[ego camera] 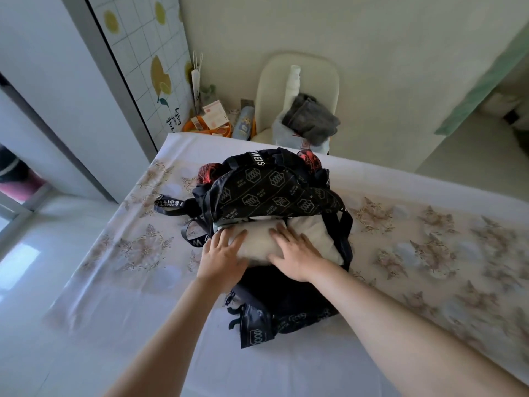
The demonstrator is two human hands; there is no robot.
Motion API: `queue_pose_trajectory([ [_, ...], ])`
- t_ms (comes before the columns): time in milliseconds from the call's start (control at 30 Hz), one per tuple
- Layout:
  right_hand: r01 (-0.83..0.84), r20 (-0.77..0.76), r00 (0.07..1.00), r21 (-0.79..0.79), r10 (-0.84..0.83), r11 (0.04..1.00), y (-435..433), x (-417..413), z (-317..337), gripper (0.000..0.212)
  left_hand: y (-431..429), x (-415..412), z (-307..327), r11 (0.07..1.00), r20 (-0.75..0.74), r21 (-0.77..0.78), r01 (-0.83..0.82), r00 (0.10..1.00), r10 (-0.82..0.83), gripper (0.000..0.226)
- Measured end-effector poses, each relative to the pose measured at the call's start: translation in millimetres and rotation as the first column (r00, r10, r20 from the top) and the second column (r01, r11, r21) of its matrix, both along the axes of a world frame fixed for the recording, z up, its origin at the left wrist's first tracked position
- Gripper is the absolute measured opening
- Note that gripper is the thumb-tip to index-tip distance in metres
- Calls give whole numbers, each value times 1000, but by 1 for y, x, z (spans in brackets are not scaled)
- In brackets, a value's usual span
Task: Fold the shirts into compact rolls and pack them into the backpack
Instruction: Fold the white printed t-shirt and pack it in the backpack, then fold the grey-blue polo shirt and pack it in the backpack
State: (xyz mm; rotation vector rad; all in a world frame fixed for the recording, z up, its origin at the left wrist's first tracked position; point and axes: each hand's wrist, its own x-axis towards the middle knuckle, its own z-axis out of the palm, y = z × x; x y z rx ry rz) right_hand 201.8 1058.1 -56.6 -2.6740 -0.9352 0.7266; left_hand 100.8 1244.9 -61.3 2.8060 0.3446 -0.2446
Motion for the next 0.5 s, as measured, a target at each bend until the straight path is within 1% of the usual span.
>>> queue_pose_trajectory([
  [67,40,55,997,82,-45,996,-7,-1,11,61,-8,1,11,999,27,10,-38,999,37,65],
  [133,81,146,983,178,-107,981,-25,-4,23,50,-22,2,23,999,115,-15,-53,992,54,55],
  [200,119,223,958,259,-179,959,-54,-7,35,40,-44,6,34,992,198,-124,-32,979,56,44],
  [267,157,273,932,290,-239,944,-90,-8,48,34,-76,16,46,969,225,-245,17,974,40,37],
  [367,243,306,890,311,-339,919,-162,-10,70,30,-144,41,62,936,184,-318,149,978,-93,33],
  [500,453,307,792,284,-528,845,-293,-21,79,29,-269,74,72,884,54,-357,302,951,-303,35],
])
